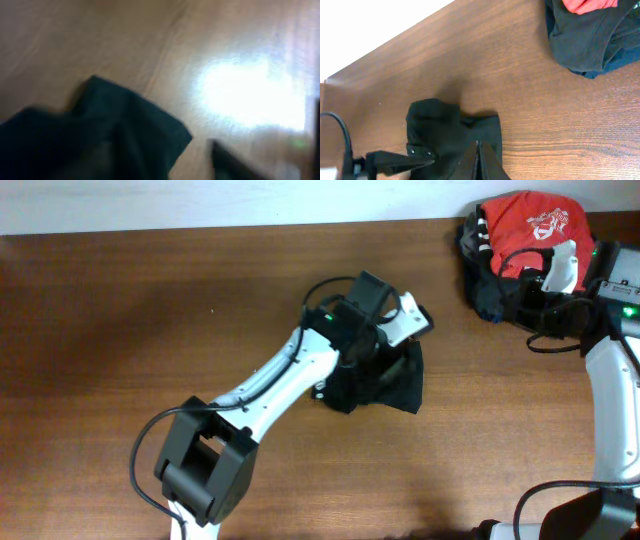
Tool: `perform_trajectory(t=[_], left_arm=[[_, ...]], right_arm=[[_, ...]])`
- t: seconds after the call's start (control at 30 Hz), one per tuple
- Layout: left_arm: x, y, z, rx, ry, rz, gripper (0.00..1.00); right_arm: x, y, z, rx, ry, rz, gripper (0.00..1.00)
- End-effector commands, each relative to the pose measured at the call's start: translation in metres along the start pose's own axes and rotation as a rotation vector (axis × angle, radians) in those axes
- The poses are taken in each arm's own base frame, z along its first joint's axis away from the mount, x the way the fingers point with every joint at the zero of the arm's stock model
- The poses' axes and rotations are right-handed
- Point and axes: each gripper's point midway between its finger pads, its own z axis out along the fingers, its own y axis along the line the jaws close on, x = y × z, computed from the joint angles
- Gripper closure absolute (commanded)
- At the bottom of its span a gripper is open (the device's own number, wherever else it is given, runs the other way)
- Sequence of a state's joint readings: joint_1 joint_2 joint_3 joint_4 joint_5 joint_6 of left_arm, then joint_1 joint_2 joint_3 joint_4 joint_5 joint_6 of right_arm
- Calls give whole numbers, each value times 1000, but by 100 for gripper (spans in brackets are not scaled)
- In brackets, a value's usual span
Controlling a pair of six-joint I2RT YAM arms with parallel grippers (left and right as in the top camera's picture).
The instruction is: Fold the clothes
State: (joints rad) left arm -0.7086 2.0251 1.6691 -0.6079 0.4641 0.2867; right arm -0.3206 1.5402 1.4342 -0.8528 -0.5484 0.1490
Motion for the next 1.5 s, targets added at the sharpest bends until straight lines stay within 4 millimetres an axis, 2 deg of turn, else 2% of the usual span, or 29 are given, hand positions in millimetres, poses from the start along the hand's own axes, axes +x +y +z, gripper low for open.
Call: perform_trajectory(t=[0.0,0.07,0.13,0.17,0.23,0.33,0.37,0.4,0.47,0.53,0.67,0.83,0.9,0.97,1.0,1.1,1.17,1.3,1.33,1.47], left_arm=[[-20,-24,-4,37,-46,42,1],[-27,-22,-11,28,-64,40,1],[-38,-10,-31,0,-103,-4,1],[-47,0,-47,-24,-133,-23,1],[-62,20,-86,-80,-200,-53,1],[-77,60,-168,-203,-331,-129,1],[-77,66,-181,-223,-349,-141,1],[-74,80,-207,-266,-383,-174,1],[-60,105,-241,-332,-412,-244,1],[-43,120,-253,-362,-396,-299,1],[-16,135,-251,-371,-332,-365,1],[5,150,-243,-432,-258,-421,1],[8,151,-239,-427,-247,-429,1],[10,152,-237,-424,-240,-433,1],[11,152,-235,-422,-237,-436,1],[13,154,-232,-419,-229,-441,1],[15,156,-229,-416,-223,-446,1],[19,159,-223,-411,-207,-457,1],[20,160,-223,-417,-204,-458,1],[25,165,-224,-451,-189,-466,1]], right_arm=[[1,1,0,-23,5,-5,96],[3,1,0,-22,12,-2,96],[4,1,0,-22,15,0,96],[4,1,0,-22,15,0,96],[4,1,0,-21,17,1,96],[10,1,2,-21,41,-10,92],[12,1,3,-22,48,-16,90],[17,5,8,-29,72,-31,85],[32,15,24,-46,132,-72,75],[47,24,43,-59,197,-102,65],[79,32,83,-39,332,-136,53],[122,37,125,-30,489,-195,45],[138,29,141,27,544,-219,44],[146,22,148,66,570,-219,45],[150,17,153,86,586,-221,53],[150,7,156,132,589,-227,74],[147,2,157,160,579,-238,95],[133,6,144,156,545,-225,96],[124,6,135,163,520,-200,96],[108,-11,121,184,477,-125,96]])
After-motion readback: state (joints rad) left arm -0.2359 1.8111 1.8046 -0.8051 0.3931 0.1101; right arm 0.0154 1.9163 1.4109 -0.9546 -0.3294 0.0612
